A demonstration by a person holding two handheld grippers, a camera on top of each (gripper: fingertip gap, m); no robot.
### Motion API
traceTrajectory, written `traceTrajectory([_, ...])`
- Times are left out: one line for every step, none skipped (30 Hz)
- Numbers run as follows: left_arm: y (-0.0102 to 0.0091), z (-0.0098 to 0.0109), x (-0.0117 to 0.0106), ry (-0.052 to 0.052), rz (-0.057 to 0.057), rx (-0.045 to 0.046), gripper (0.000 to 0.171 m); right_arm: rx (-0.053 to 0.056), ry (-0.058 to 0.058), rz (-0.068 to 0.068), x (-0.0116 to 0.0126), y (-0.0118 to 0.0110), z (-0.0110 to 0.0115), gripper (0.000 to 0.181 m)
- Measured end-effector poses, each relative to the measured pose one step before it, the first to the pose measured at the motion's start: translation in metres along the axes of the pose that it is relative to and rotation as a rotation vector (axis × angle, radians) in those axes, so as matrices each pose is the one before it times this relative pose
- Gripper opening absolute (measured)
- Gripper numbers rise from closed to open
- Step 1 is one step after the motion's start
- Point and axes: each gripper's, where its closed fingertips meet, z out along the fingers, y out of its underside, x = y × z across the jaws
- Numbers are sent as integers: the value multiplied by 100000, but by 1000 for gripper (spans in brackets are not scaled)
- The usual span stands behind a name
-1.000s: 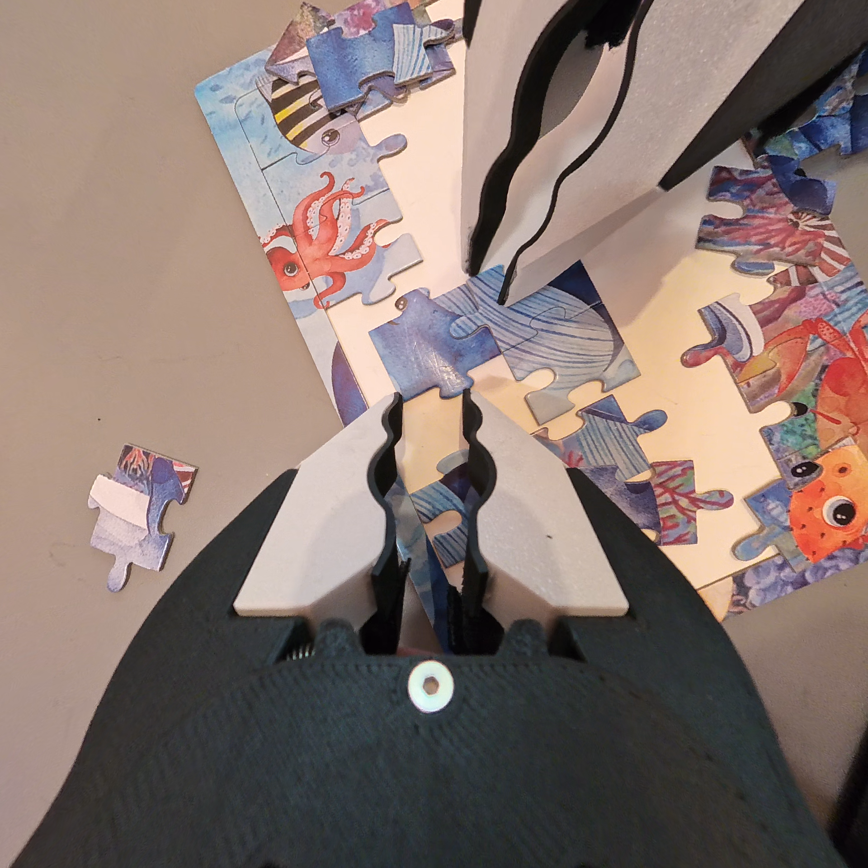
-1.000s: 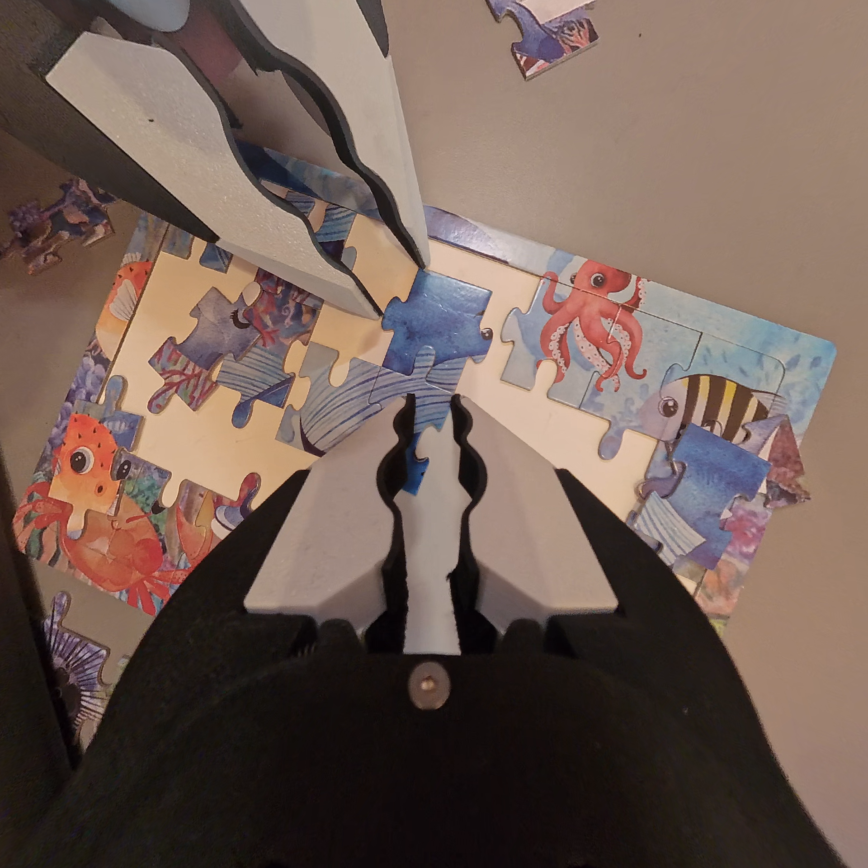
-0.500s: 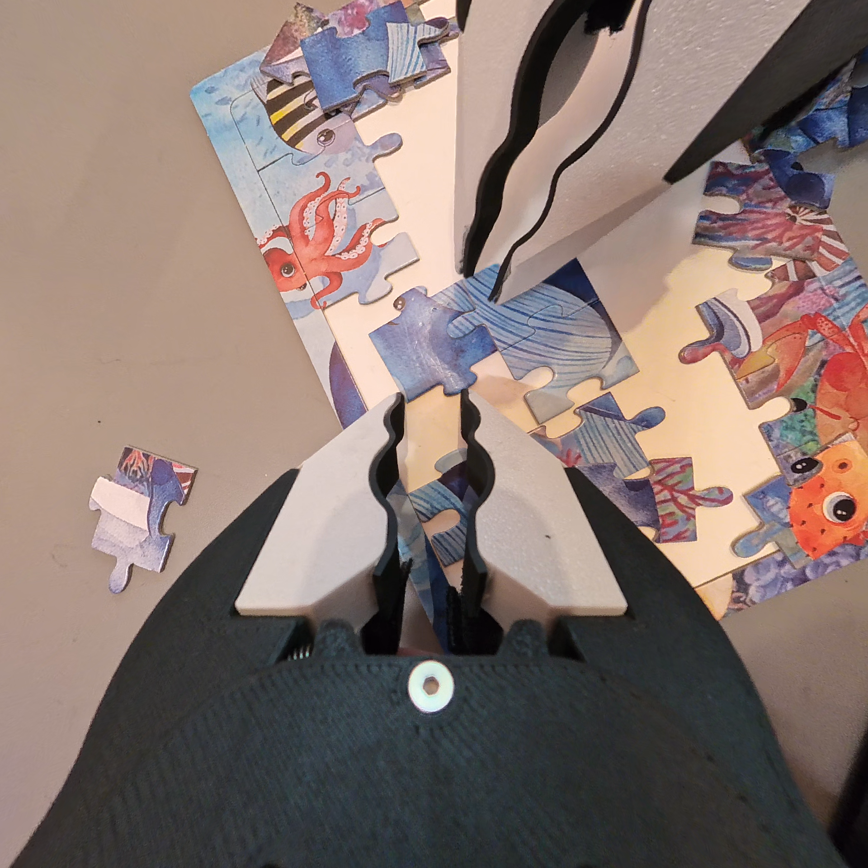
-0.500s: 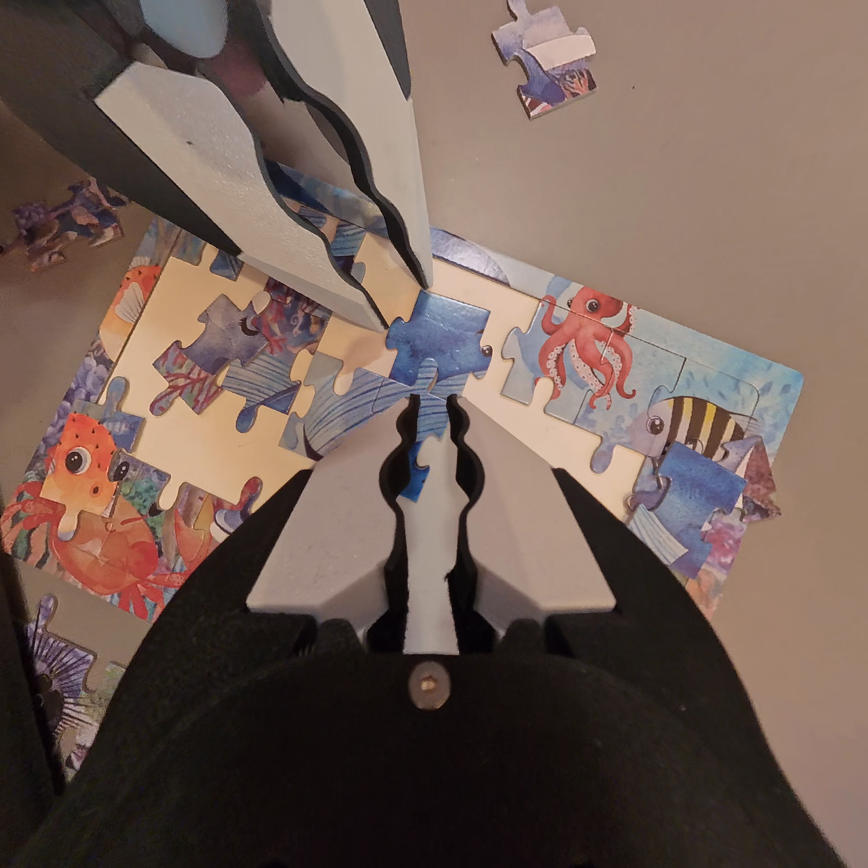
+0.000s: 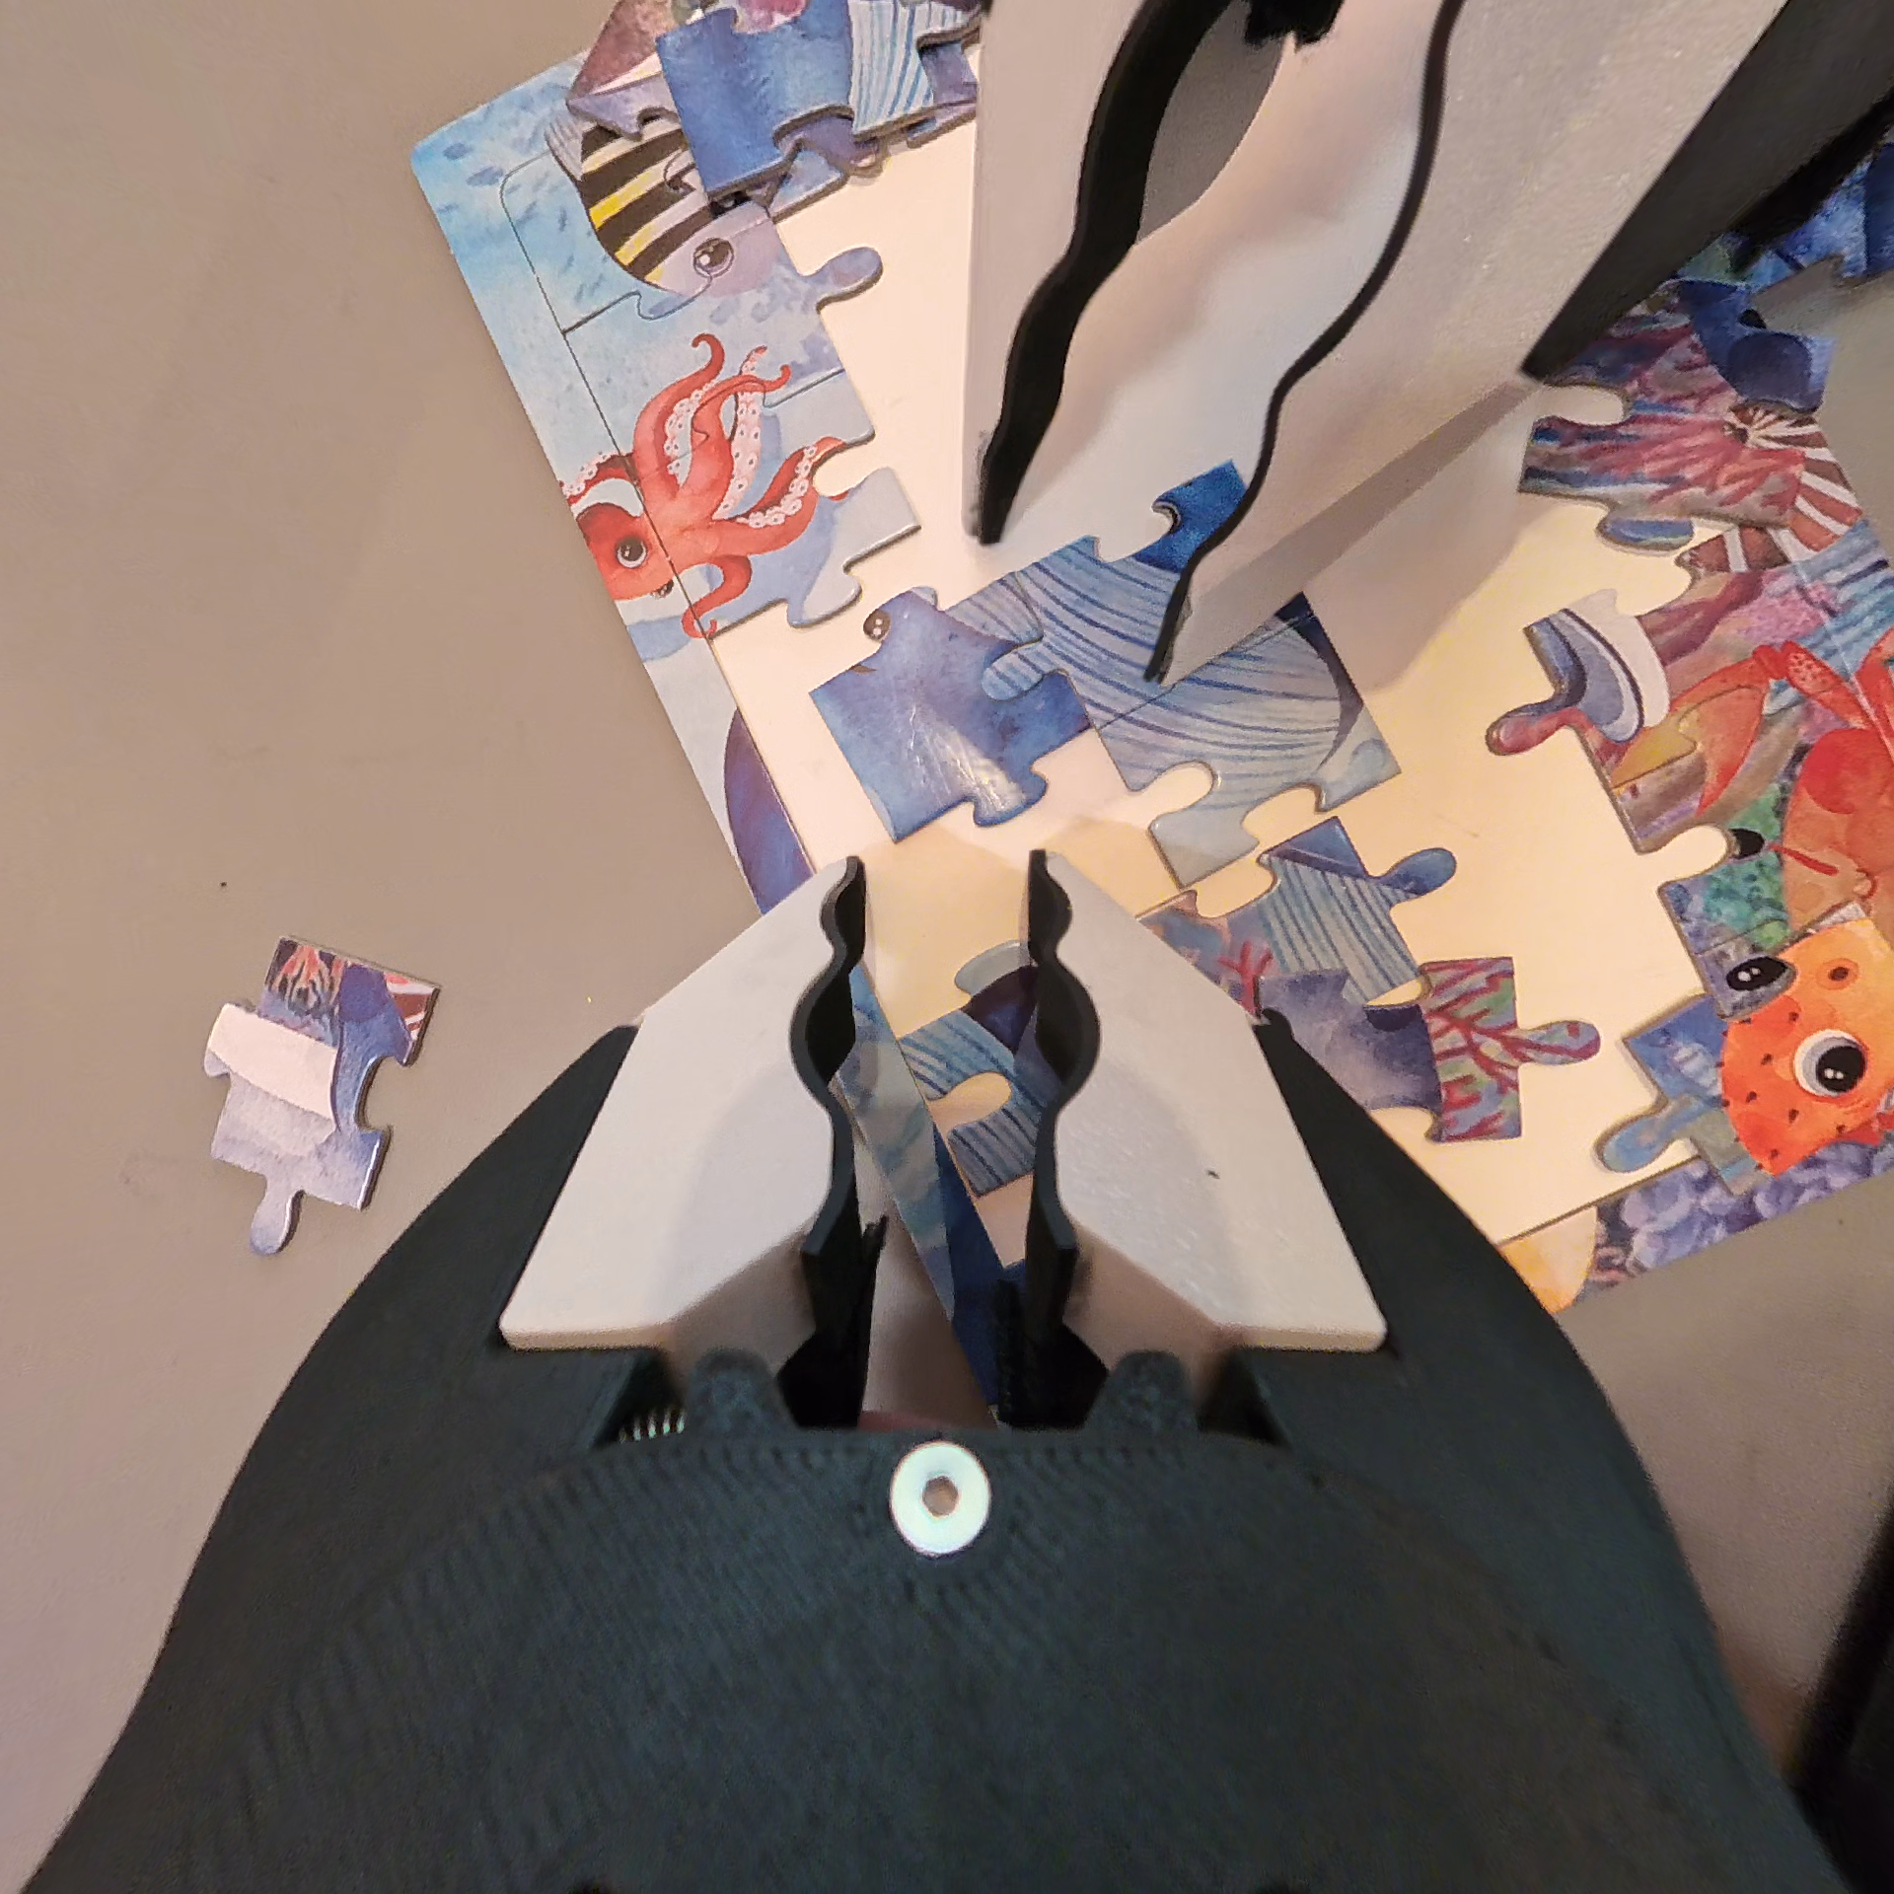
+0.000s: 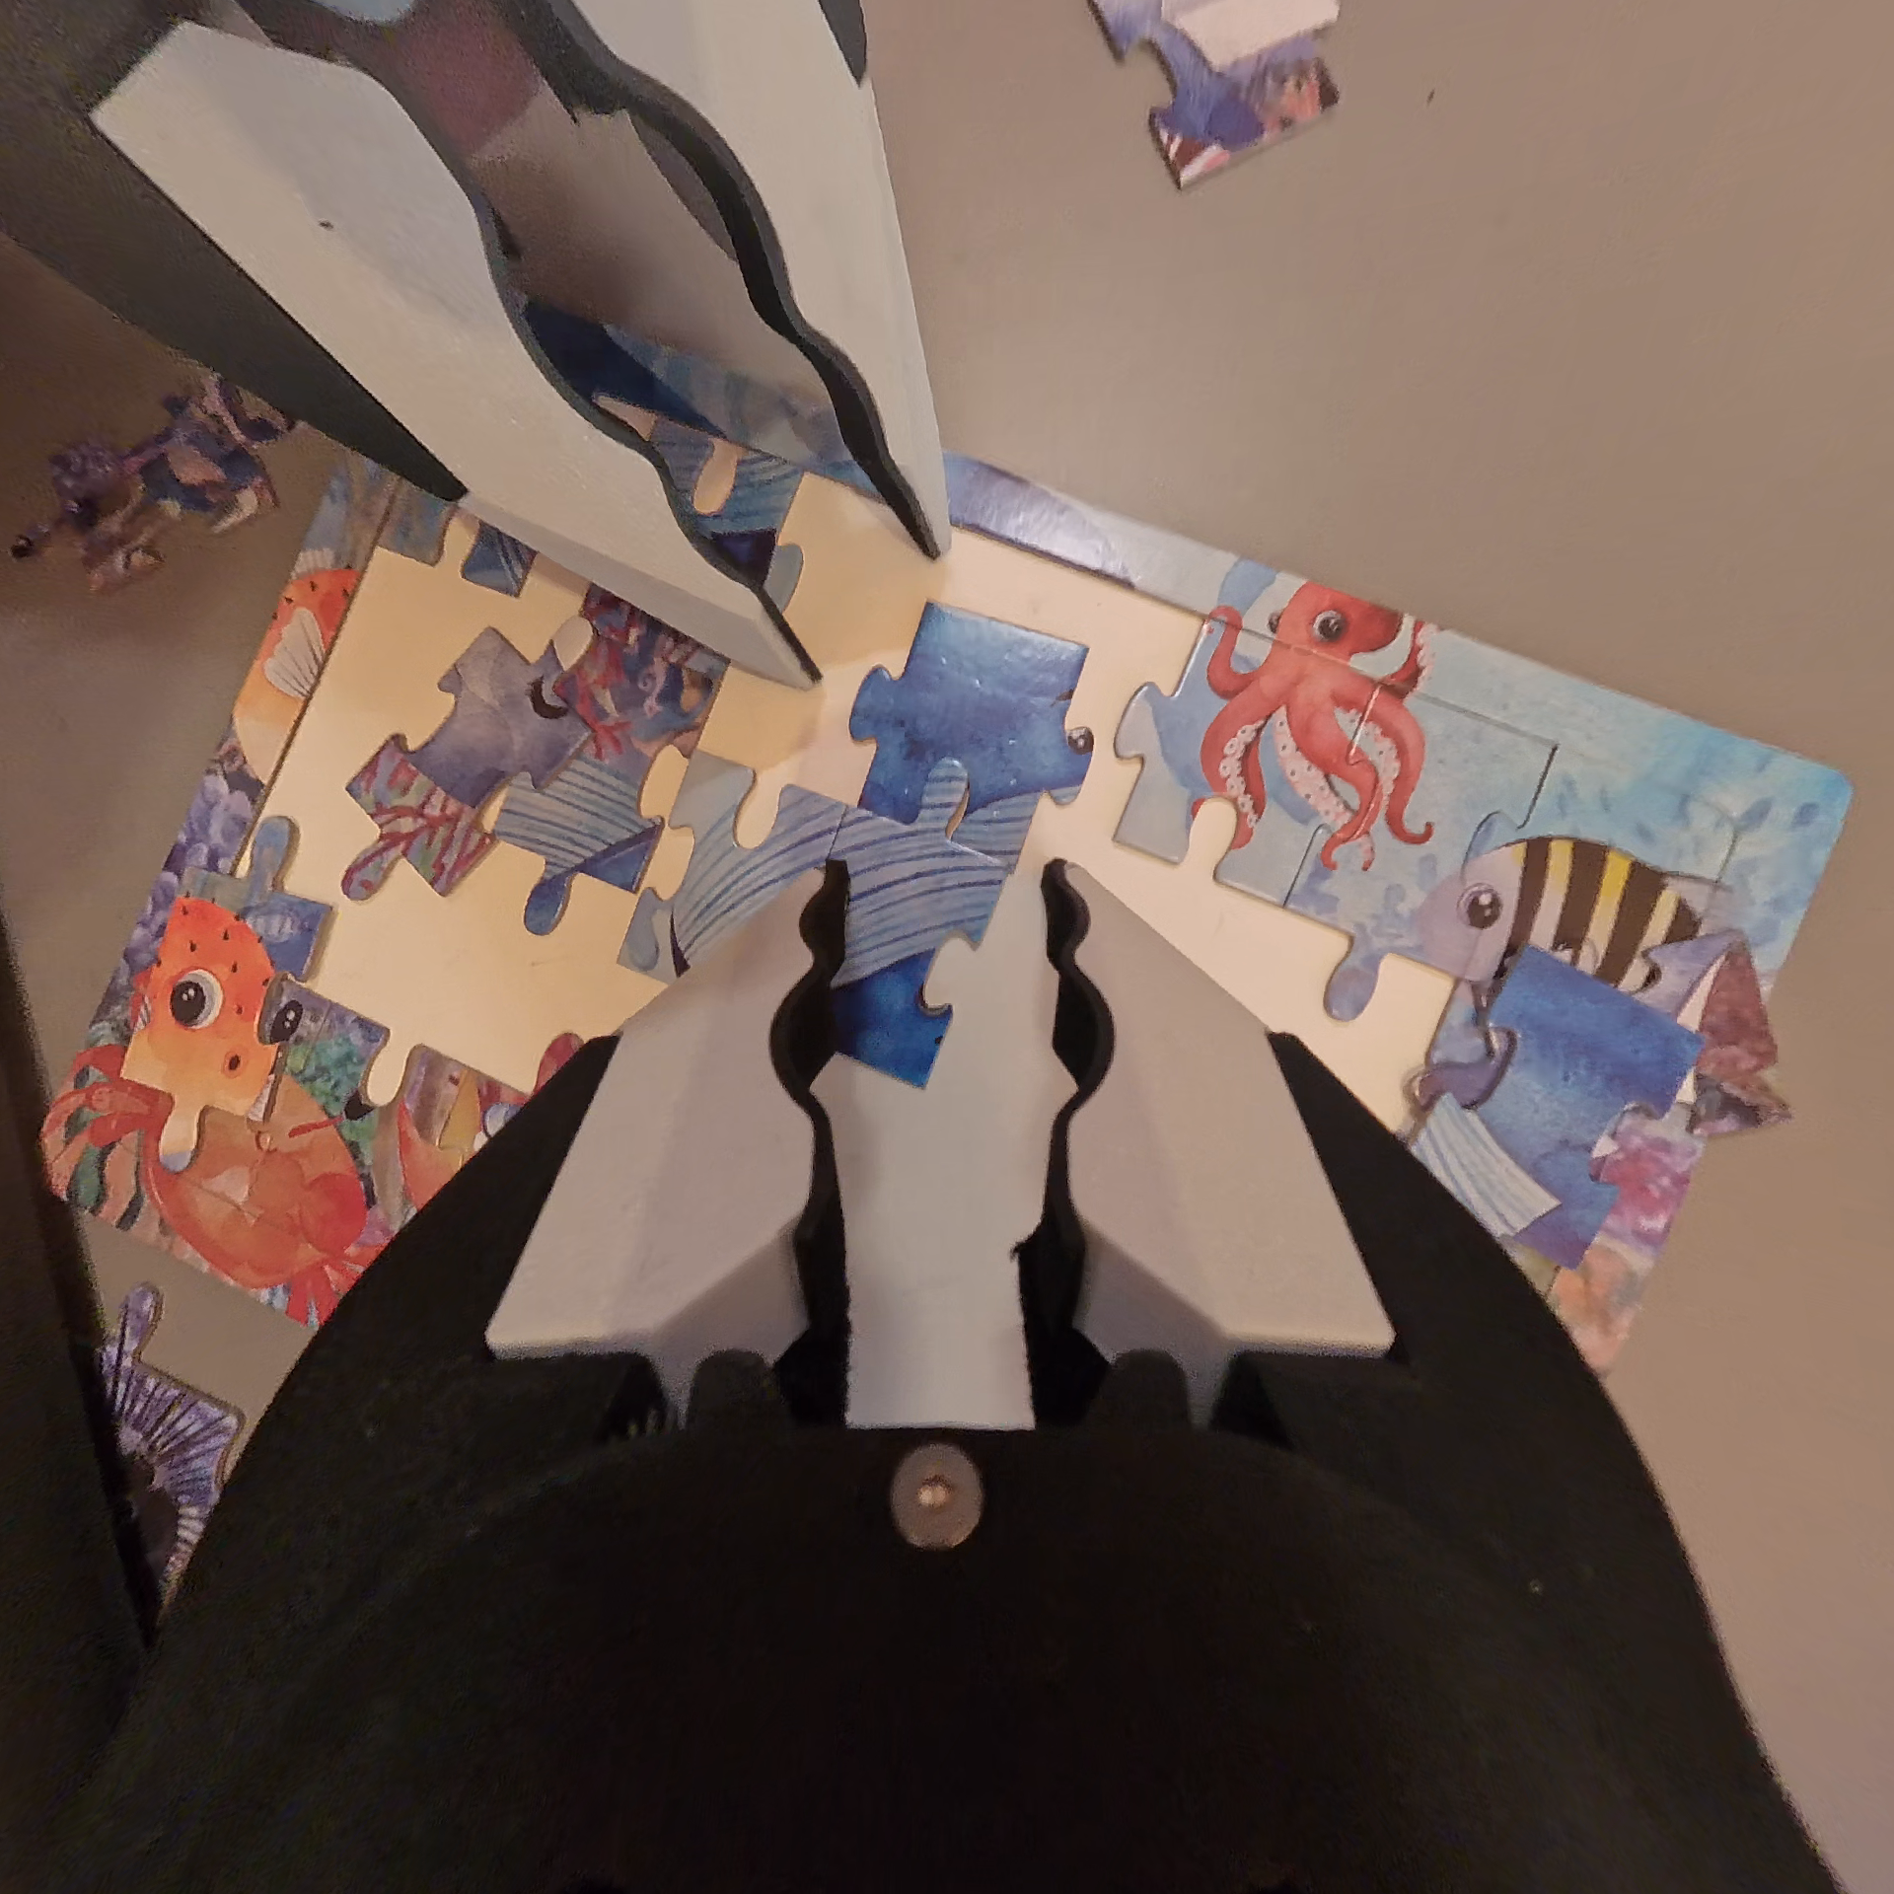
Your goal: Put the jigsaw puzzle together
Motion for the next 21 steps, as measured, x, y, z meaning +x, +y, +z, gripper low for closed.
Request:
traceTrajectory([72, -44, 63, 460, 21, -166, 30, 232, -392, -131, -70, -54, -2, 40])
traceTrajectory([20, -13, 28, 73, 186, -113, 30, -787, -135, -46, -34, 89, 62, 41])
traceTrajectory([0, 0, 21, 3, 164, -102, 29, 125, 186, -497, -31, -19, -4, 41])
traceTrajectory([-6, 1, 66, 206, 173, -4, 28, -214, -6, -394, -39, 10, 7, 42])
traceTrajectory([2, 8, 76, 346, 127, 2, 27, -100, -325, -86, -48, 24, -13, 41])
traceTrajectory([-4, 1, 18, -8, 120, -21, 27, -18, -725, 183, -95, -5, -23, 41])
traceTrajectory([25, -14, -13, -105, 35, -96, 27, -71, -587, 12, -64, -2, -49, 37])
traceTrajectory([50, -42, 23, 143, 106, -154, 28, -131, -173, -227, -8, 16, -45, 34])
traceTrajectory([69, -45, 74, 355, 303, -142, 29, 175, 154, -303, 12, -28, -68, 34])
traceTrajectory([82, -51, 57, 309, 259, -210, 29, 268, 172, -83, 28, -53, -69, 34])
traceTrajectory([79, -60, 41, 150, 236, -277, 30, 312, -371, -137, -65, -66, -97, 34])
traceTrajectory([75, -45, 39, 185, 228, -237, 31, 631, -990, -842, -218, -130, -96, 34])
traceTrajectory([67, -41, 56, 350, 118, -151, 31, 757, -1908, -1602, -429, -157, -113, 33])
traceTrajectory([48, -17, 28, 219, -101, -60, 31, 370, -3258, -2312, -713, -122, -54, 33])
traceTrajectory([26, -4, 31, 224, -124, -40, 31, 240, -3731, -3463, -928, -125, 34, 32])
traceTrajectory([11, -6, 8, 87, -16, -24, 31, -350, -3278, -4140, -969, -65, 173, 32])
traceTrajectory([5, -2, 20, 63, 32, -59, 30, -1315, -2872, -4175, -933, 33, 308, 32])
traceTrajectory([-5, 2, 24, 23, 85, -20, 30, -1300, -2460, -4194, -901, 23, 363, 32])
traceTrajectory([6, 8, 18, 54, 50, -28, 30, -1217, -1858, -3589, -742, 6, 383, 33])
traceTrajectory([2, -1, 5, -26, 72, -40, 29, -1381, -1302, -2235, -520, 40, 343, 33])
traceTrajectory([-3, 1, 15, -37, 103, -31, 29, -1008, -1119, -1254, -373, 31, 241, 34])
